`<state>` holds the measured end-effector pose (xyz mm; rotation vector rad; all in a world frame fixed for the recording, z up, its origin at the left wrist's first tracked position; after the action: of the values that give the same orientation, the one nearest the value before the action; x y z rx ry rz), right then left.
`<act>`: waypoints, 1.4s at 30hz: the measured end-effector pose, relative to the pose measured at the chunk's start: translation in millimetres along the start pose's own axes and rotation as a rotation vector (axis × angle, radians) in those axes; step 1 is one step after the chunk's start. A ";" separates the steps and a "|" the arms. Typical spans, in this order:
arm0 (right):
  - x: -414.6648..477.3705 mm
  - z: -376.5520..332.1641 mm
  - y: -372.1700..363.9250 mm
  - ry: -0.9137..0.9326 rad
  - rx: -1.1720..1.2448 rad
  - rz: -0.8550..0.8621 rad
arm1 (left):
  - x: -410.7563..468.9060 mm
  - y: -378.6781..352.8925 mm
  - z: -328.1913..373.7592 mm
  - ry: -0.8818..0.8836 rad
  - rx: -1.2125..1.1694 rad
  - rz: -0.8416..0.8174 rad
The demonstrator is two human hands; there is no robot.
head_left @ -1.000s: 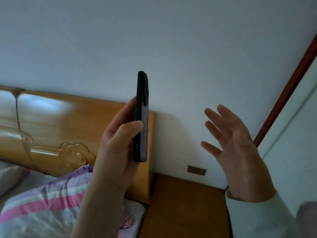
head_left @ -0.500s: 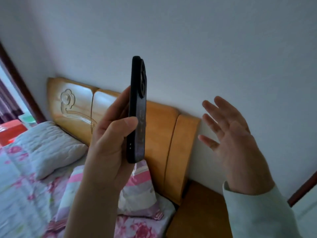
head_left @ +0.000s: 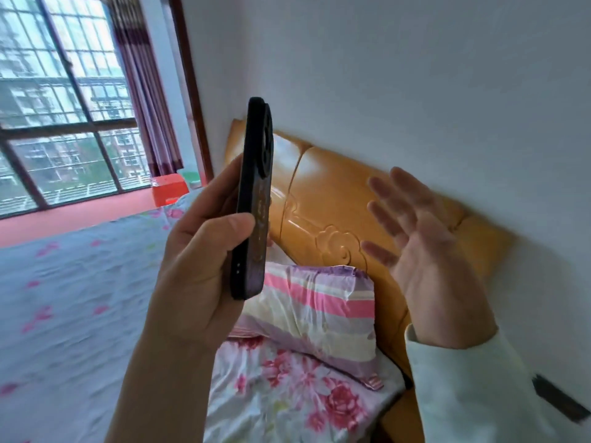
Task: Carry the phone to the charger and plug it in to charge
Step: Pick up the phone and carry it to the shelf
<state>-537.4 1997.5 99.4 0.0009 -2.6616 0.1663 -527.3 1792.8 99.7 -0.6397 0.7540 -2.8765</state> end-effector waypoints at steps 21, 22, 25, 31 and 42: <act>-221.9 -21.9 -480.9 -0.210 0.401 -0.787 | -279.4 349.9 313.4 -0.373 0.337 0.753; -238.9 -25.5 -505.2 -0.222 0.426 -0.836 | -299.1 361.8 329.4 -0.399 0.360 0.789; -289.7 -40.0 -567.4 -0.237 0.487 -0.981 | -351.1 394.6 370.8 -0.435 0.440 0.888; -382.1 -63.7 -675.6 -0.273 0.589 -1.214 | -440.9 439.8 436.1 -0.583 0.491 1.053; -528.9 -108.5 -860.7 -0.278 0.744 -1.557 | -554.7 547.3 539.1 -0.694 0.628 1.335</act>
<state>7.6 1141.2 54.9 2.2426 -1.8947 0.5853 197.6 1184.5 51.3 -0.6050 0.0326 -1.3690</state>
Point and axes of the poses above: each hand's wrist, its own x-axis towards the middle knuckle, its own y-axis out of the back of the hand, z = x × y, the point moved 7 cm from there along x, towards the middle knuckle, and after that the axes turned 9 degrees about z, right-handed, at the moved point
